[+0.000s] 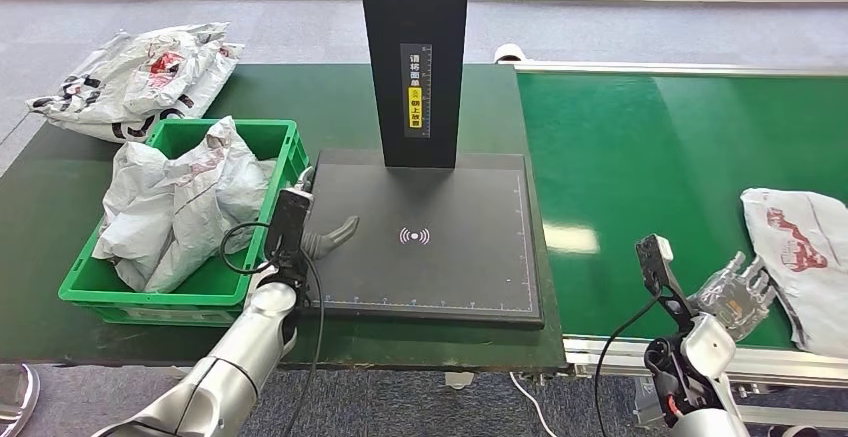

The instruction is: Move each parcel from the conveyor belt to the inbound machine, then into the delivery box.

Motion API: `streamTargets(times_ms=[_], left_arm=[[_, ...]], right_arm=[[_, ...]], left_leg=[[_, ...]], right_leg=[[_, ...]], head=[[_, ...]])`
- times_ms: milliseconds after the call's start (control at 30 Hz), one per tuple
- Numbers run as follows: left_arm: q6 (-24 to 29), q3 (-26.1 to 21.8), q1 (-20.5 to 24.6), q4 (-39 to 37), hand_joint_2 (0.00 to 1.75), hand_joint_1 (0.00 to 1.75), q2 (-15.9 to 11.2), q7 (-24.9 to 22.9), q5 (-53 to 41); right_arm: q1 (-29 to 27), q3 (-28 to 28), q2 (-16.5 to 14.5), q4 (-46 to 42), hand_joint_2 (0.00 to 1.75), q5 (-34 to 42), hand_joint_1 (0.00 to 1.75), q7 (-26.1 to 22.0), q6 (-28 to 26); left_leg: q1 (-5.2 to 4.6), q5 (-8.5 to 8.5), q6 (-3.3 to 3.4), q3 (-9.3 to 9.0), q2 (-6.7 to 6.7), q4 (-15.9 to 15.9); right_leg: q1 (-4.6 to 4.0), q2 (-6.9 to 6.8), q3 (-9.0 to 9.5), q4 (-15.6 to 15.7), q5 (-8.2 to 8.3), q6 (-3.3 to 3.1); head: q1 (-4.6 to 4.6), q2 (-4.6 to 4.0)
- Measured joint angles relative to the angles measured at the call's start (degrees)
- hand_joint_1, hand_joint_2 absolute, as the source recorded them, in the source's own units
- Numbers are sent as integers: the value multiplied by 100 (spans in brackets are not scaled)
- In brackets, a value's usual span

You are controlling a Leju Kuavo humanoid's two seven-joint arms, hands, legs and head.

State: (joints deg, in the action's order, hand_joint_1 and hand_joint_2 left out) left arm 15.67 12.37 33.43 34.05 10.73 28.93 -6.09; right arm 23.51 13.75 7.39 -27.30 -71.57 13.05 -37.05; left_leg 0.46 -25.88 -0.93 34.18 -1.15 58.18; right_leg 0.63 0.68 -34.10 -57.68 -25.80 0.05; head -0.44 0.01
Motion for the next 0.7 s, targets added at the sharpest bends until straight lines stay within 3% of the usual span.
streamTargets(times_ms=[700], left_arm=[[-91,0,91,-174,175,0,33,92,-4]], right_arm=[[-119,22,39,-60,175,-54,0,45,122]], left_leg=[[0,0,0,0,1,0]], right_leg=[[0,0,0,0,0,1]], head=[[0,0]])
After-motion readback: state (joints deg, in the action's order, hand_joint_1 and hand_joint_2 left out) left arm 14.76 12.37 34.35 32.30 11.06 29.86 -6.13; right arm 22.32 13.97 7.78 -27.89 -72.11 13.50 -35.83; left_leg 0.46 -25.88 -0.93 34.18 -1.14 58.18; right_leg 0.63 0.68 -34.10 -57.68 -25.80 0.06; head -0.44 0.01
